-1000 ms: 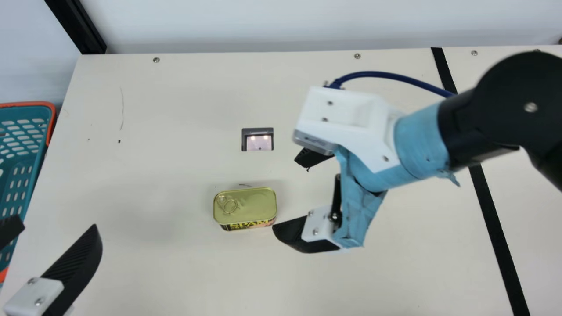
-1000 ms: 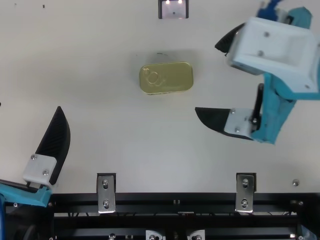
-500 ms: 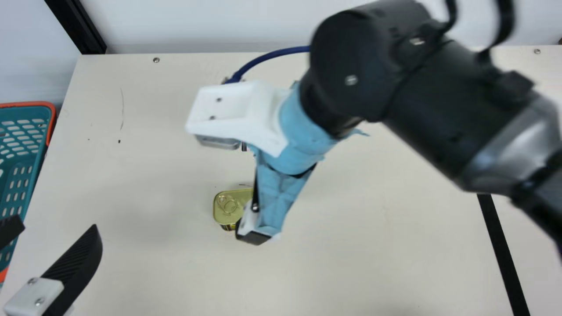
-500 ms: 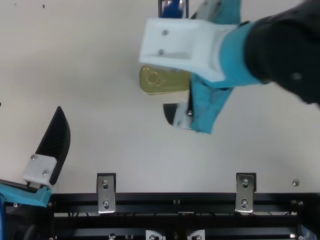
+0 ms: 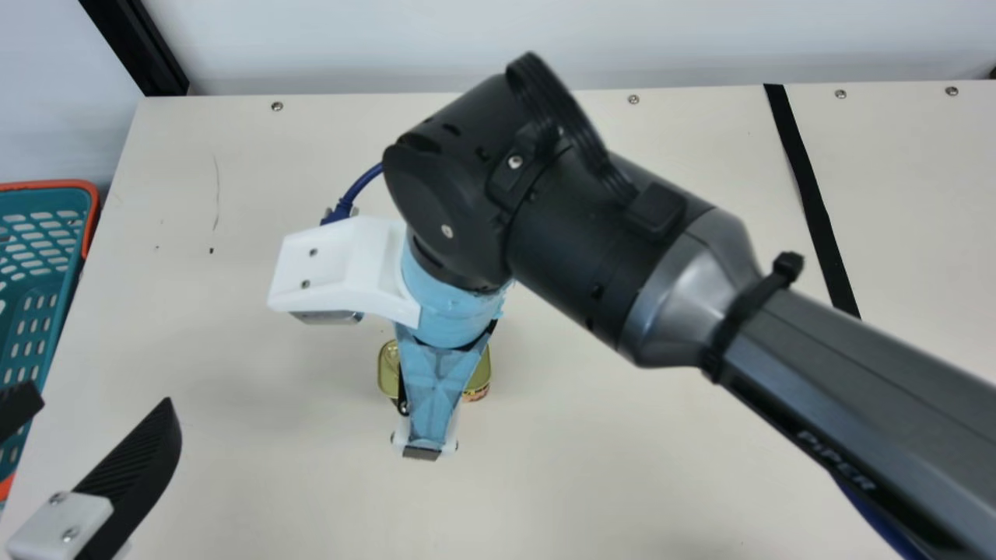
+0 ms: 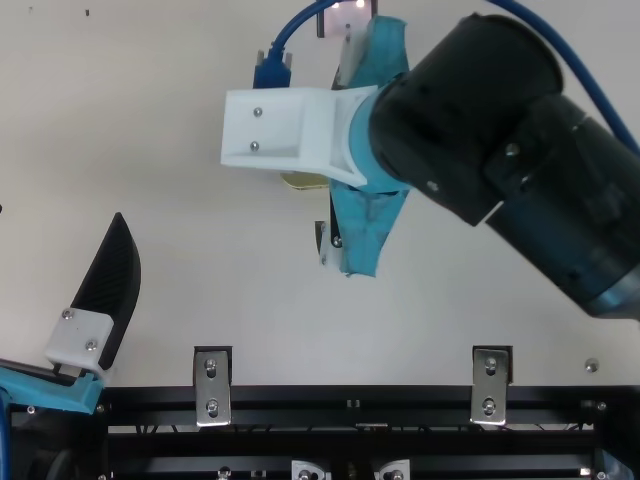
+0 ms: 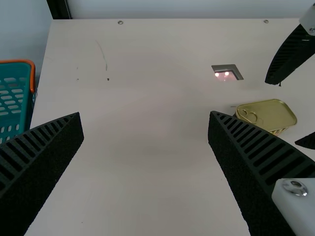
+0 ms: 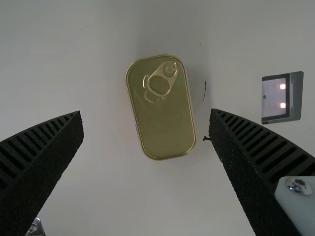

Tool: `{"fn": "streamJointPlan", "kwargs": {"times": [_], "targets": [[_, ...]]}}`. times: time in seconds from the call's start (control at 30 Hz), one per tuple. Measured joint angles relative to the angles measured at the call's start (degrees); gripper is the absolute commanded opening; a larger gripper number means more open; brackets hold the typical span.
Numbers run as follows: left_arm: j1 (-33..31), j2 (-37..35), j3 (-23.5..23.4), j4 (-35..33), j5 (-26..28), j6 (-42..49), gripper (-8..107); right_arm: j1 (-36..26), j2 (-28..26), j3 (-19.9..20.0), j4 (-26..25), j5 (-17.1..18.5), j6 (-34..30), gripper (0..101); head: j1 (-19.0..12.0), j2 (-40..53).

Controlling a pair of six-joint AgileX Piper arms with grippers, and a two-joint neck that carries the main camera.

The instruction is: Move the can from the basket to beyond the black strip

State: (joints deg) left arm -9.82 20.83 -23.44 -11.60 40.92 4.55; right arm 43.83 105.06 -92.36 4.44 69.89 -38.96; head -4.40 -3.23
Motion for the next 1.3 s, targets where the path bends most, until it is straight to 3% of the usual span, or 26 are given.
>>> {"fn": "streamJointPlan", "kwargs": {"times": [0.53,1.3], "targets": [[0.0,0.0,0.0,0.0,0.0,0.0,90,0.84,4.66,-0.75,-4.44,-0.06,-2.05,101,0.29,0.0],[0.0,0.0,0.0,0.0,0.0,0.0,90,0.45,11.69,-5.07,-4.44,-0.06,-5.67,101,0.0,0.0]]}}
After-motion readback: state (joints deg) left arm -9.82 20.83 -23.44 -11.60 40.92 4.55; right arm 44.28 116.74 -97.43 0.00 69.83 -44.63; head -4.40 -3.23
